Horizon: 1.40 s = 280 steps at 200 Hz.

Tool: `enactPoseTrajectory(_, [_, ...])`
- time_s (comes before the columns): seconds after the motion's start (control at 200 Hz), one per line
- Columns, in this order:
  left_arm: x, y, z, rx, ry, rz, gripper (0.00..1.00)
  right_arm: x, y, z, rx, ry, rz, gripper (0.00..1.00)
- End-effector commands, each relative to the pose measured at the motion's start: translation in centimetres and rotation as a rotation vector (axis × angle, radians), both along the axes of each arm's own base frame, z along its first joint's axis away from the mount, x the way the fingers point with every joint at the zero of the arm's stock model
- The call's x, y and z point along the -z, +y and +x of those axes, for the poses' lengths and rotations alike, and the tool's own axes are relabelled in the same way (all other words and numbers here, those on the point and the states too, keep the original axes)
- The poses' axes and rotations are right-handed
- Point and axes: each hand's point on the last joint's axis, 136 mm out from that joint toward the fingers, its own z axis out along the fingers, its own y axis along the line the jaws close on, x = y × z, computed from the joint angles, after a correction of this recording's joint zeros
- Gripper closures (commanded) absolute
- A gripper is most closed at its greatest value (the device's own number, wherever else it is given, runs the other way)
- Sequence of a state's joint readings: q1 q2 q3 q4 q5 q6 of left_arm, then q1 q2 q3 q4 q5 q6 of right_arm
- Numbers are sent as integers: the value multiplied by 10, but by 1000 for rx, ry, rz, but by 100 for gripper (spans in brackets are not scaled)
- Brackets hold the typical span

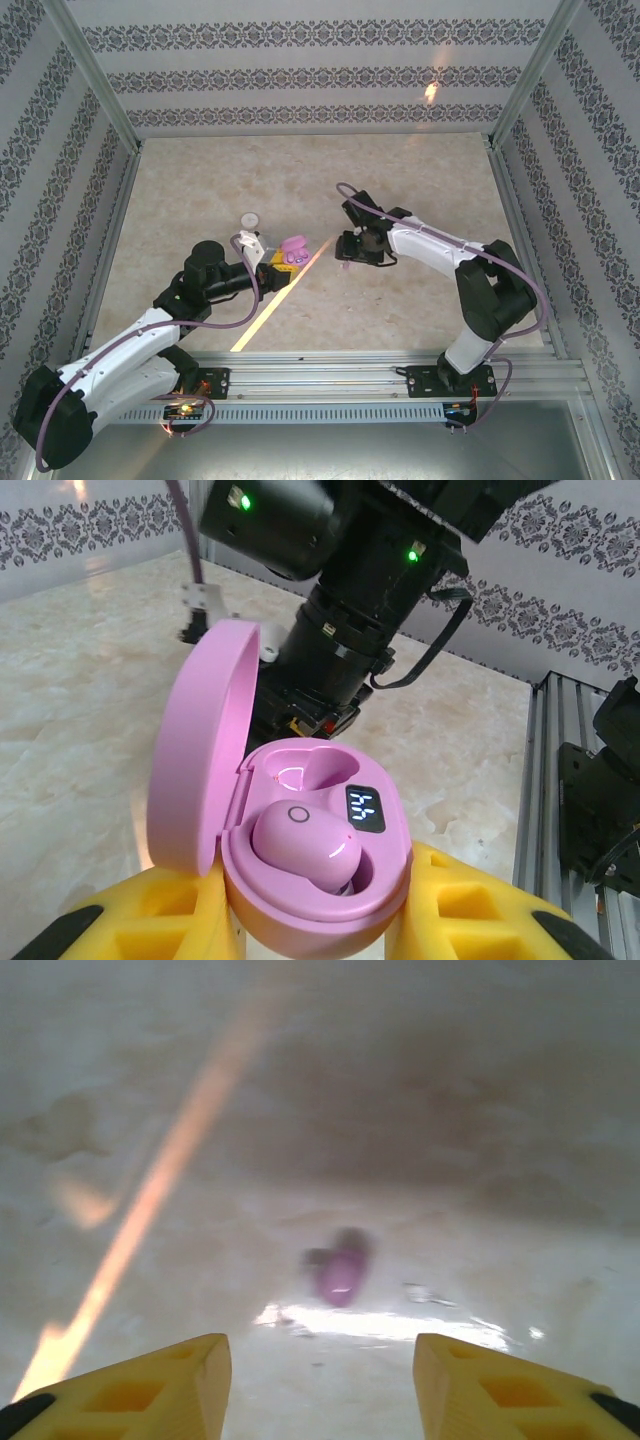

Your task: Insert the wireless bluetooth earbuds into the charging case

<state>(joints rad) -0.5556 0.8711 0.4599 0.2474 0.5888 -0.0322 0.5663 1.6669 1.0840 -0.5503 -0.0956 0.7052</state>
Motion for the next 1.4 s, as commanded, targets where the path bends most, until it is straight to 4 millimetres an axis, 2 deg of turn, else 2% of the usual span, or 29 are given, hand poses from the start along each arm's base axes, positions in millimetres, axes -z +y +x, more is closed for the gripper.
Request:
enactPoseTrajectory(0.0, [-9,-7,-4,46,-52,-17,95,1,0,4,103,-11,78,51])
enactPoseTrajectory(0.525, [-2,-14,1,67,-39,-18,95,36,8,11,138,53,100,57])
enactPoseTrajectory(0.979, [1,-12,0,56,-33,-12,95,58,23,0,58,108,13,67])
enactPoseTrajectory(1.144, [1,-10,0,47,-39,-10,95,48,25,-1,12,93,-18,73])
enactPoseTrajectory(1.394, [-1,-12,1,53,-33,-9,95,17,25,2,-107,25,-50,80])
